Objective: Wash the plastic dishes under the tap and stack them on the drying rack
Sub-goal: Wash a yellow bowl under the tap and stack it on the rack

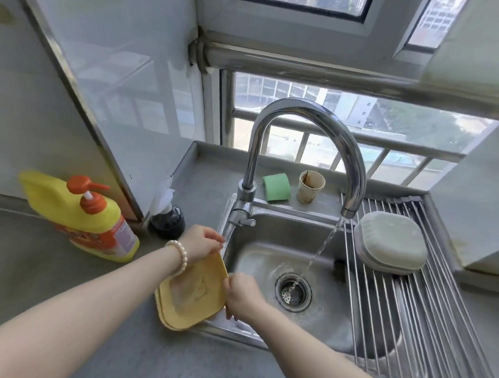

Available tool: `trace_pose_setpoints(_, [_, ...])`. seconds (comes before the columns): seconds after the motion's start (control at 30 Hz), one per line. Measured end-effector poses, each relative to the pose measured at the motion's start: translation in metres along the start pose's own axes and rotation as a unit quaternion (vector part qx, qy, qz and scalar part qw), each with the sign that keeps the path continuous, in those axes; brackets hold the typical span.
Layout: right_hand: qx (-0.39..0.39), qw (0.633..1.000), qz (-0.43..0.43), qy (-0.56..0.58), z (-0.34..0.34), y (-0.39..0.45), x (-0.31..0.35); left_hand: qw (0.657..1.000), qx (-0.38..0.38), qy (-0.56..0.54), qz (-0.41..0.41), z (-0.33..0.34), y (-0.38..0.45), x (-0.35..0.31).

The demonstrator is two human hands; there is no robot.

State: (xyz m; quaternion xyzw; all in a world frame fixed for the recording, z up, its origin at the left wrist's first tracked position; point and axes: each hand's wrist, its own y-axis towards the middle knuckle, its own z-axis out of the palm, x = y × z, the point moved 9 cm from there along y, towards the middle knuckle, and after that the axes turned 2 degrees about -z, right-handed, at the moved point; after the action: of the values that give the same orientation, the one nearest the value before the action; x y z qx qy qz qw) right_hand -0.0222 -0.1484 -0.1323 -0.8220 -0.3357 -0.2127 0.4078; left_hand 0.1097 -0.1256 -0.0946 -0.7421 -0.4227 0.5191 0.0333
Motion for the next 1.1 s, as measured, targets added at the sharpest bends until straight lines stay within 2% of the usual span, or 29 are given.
trace_pose_setpoints(0.07, [-0.007, 0.999, -0.026, -0.042, -0.002, -0.001, 0.006, 0.996, -0.033, 0.076, 0.027, -0.003, -0.002, -0.010])
trace_pose_setpoints(0.13, [-0.012, 0.998, -0.048, -0.031, -0.006, -0.005, 0.009, 0.985, -0.054, 0.154, 0.054, -0.005, -0.004, -0.023])
trace_pose_setpoints(0.23, [-0.023, 0.998, -0.049, 0.037, -0.023, -0.019, 0.004, 0.970, -0.016, 0.231, 0.077, 0.009, -0.003, -0.038])
trace_pose_setpoints(0.37, [-0.024, 0.995, -0.036, 0.094, -0.043, -0.034, -0.013, 0.967, 0.020, 0.241, 0.086, 0.030, 0.005, -0.059])
trace_pose_setpoints(0.53, [-0.053, 0.990, -0.020, 0.131, -0.064, -0.051, -0.036, 0.988, 0.034, 0.140, 0.051, 0.042, 0.014, -0.073])
trace_pose_setpoints(0.7, [-0.099, 0.979, -0.010, 0.180, -0.082, -0.062, -0.057, 0.983, 0.124, 0.119, 0.067, 0.071, 0.021, -0.078])
trace_pose_setpoints(0.87, [-0.129, 0.973, -0.034, 0.187, -0.098, -0.073, -0.061, 0.988, 0.083, 0.095, 0.094, 0.070, 0.022, -0.071])
trace_pose_setpoints(0.93, [-0.129, 0.971, -0.033, 0.199, -0.103, -0.074, -0.066, 0.994, 0.046, 0.032, 0.097, 0.058, 0.019, -0.068])
trace_pose_setpoints(0.97, [-0.128, 0.968, -0.030, 0.215, -0.105, -0.074, -0.070, 0.996, 0.055, -0.029, 0.066, 0.056, 0.017, -0.063])
trace_pose_setpoints(1.03, [-0.129, 0.962, -0.020, 0.239, -0.110, -0.075, -0.076, 0.972, 0.168, -0.156, -0.052, 0.069, 0.000, -0.048])
trace_pose_setpoints(1.1, [-0.168, 0.962, -0.010, 0.216, -0.120, -0.077, -0.082, 0.937, 0.273, -0.176, -0.126, 0.085, -0.023, -0.034])
